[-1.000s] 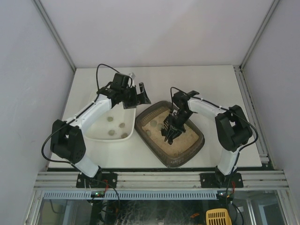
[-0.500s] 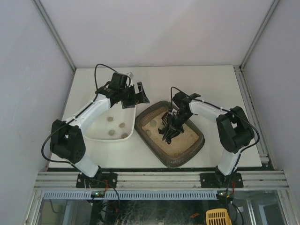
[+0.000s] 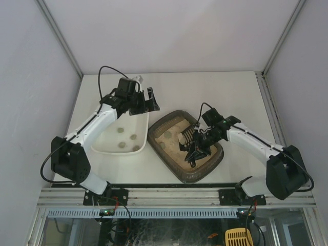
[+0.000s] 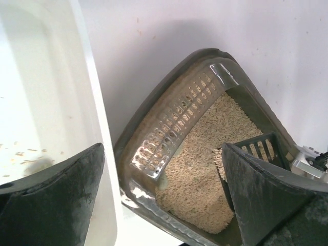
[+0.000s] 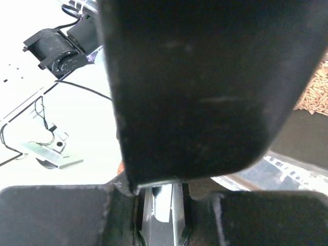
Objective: Clean the litter box
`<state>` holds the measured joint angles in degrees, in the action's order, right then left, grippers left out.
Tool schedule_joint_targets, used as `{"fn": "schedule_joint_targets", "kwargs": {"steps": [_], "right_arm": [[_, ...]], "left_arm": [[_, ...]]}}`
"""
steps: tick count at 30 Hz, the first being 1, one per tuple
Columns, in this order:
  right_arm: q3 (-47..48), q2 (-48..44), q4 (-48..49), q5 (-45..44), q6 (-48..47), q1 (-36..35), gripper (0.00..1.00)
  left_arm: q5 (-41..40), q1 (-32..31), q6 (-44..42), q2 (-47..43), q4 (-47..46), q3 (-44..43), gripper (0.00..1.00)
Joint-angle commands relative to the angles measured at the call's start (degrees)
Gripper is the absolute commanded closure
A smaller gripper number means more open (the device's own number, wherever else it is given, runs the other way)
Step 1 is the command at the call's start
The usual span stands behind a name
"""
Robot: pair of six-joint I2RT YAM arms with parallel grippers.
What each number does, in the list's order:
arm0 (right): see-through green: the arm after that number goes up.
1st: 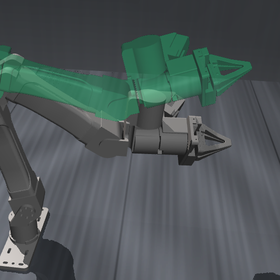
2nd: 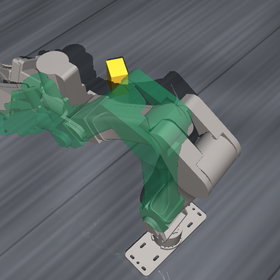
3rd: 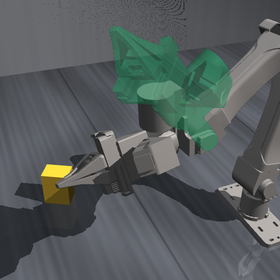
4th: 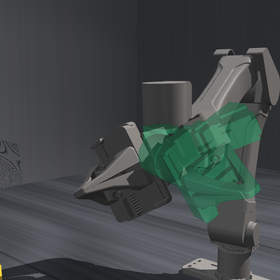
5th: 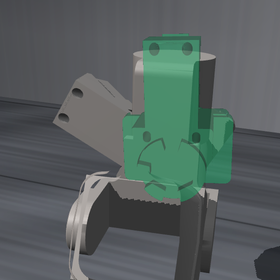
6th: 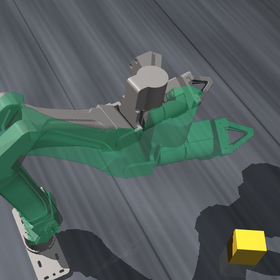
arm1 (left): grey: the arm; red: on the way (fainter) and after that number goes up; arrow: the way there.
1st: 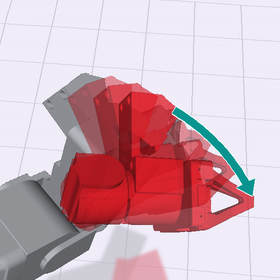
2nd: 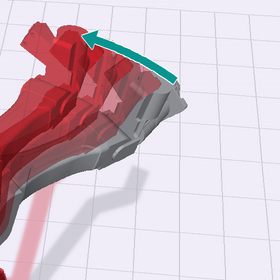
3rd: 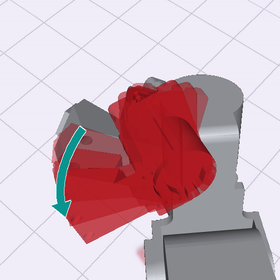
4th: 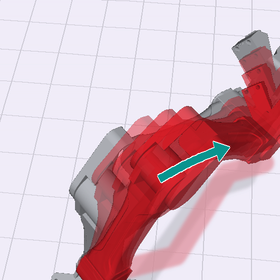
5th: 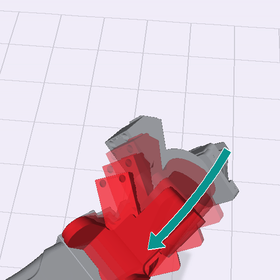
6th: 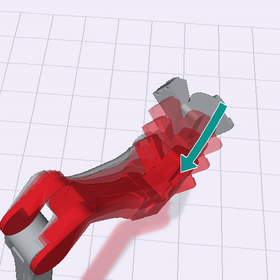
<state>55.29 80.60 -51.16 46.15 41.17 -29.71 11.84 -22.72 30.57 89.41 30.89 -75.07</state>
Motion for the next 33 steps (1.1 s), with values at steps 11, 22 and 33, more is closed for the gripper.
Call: {"fn": "schedule_joint_targets", "kwargs": {"steps": [11, 22, 33], "right_arm": [[-25.9, -33.6, 35.9, -14.7, 6.8, -1.3, 1.00], [-30.4, -37.5, 44.5, -14.2, -0.8, -8.0, 1.00], [-31.6, -48.7, 43.3, -23.5, -3.5, -11.8, 1.00]], "left_arm": [[-21.4, 4.3, -16.2, -14.9, 9.0, -14.1, 0.00], [-26.5, 5.8, -15.4, -20.9, 14.4, -14.5, 0.00], [-29.9, 6.2, -16.3, -24.3, 9.8, -5.3, 0.00]]}}
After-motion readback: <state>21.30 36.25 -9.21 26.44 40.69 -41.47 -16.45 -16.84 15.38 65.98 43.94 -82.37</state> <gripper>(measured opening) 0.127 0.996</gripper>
